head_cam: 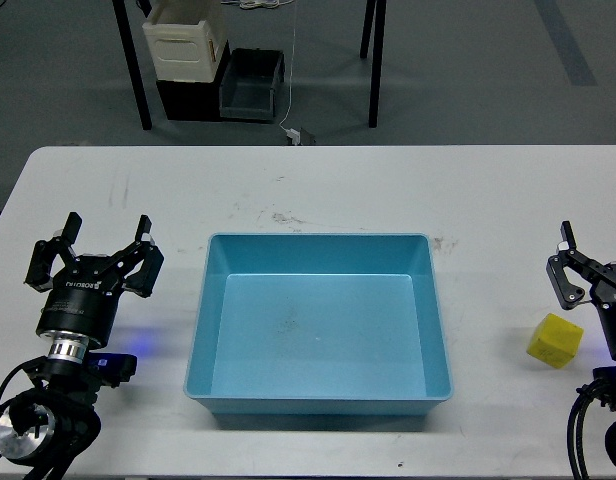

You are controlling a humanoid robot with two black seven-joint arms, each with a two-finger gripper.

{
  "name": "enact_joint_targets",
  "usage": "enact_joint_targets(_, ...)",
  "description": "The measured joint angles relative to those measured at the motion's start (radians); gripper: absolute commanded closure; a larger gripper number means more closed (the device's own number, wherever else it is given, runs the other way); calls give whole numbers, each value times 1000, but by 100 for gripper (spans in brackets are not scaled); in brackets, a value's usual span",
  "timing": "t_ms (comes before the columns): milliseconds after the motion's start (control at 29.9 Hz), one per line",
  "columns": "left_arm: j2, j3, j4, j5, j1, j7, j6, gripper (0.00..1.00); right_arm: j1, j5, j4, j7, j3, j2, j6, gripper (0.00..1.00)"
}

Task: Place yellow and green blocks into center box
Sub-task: 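Raise the right gripper away from the yellow cube, then lower the right gripper onto the yellow cube and close it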

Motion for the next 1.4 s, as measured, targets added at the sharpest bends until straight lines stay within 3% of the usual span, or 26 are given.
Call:
enact_joint_targets(234,-1,-3,2,1,1,-1,2,0,157,-656,10,13,2,-200,-35,2)
enact_joint_targets(368,-2,-4,3,-1,1,-5,3,0,252,-865,-4,14,-94,-359,-122,1)
enact_joint_targets(434,-2,-4,4,-1,1,-17,5,0,297,-965,-24,37,-170,-470,-135,0)
enact_joint_targets(501,-2,-4,4,-2,1,-28,7,0,335,-1069,-43,104,-257,-590,-126,0)
enact_joint_targets(635,-2,-3,6,-2,1,-36,8,0,456,-1219,-75,342,-481,-825,-63,0)
enact_joint_targets(702,-2,-4,6,-2,1,-37,8,0,550,-1250,-83,393,-611,-900,-17,0)
enact_joint_targets(936,-3,-4,17,-2,1,-38,8,0,919,-1494,-86,412,-1043,-971,177,0)
enact_joint_targets(1203,-3,-4,32,-3,1,-61,7,0,1144,-1750,-84,412,-1430,-905,199,1)
enact_joint_targets(1404,-3,-4,42,-3,-1,-93,5,0,1183,-1780,-85,412,-1565,-882,201,1)
